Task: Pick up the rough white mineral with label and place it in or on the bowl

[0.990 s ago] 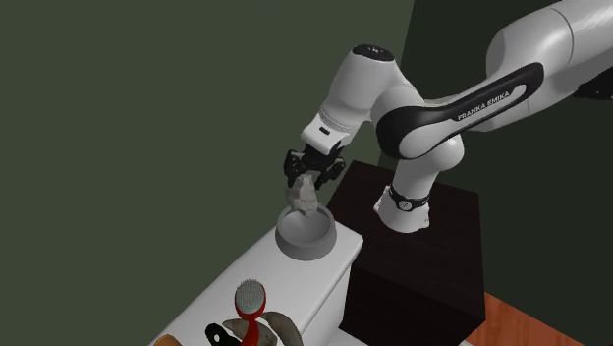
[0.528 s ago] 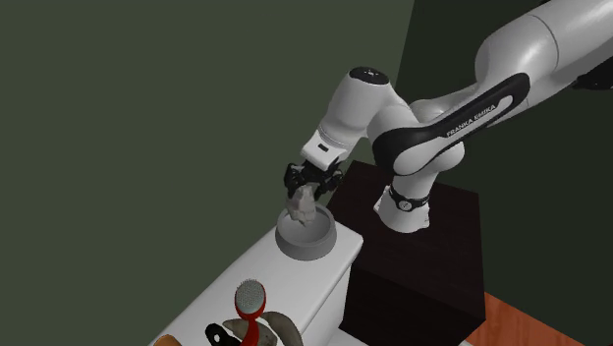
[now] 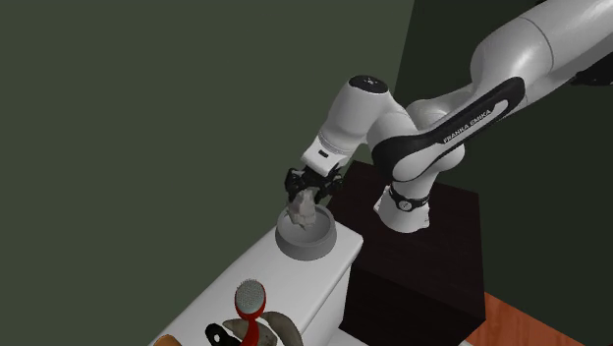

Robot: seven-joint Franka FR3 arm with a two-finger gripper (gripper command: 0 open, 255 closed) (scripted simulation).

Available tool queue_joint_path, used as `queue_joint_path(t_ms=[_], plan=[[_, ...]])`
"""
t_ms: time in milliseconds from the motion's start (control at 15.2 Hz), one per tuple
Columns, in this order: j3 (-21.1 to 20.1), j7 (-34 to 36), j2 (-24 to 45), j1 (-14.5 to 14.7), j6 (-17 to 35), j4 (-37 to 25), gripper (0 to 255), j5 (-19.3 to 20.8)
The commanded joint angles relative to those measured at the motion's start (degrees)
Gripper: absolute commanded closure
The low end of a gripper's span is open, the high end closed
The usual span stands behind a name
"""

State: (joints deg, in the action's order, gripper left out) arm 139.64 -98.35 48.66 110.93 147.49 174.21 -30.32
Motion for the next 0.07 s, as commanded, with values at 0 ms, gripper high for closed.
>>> queue_joint_path(t_ms=[0], plan=[[0.0,0.0,0.0,0.0,0.0,0.0,255,0.0]])
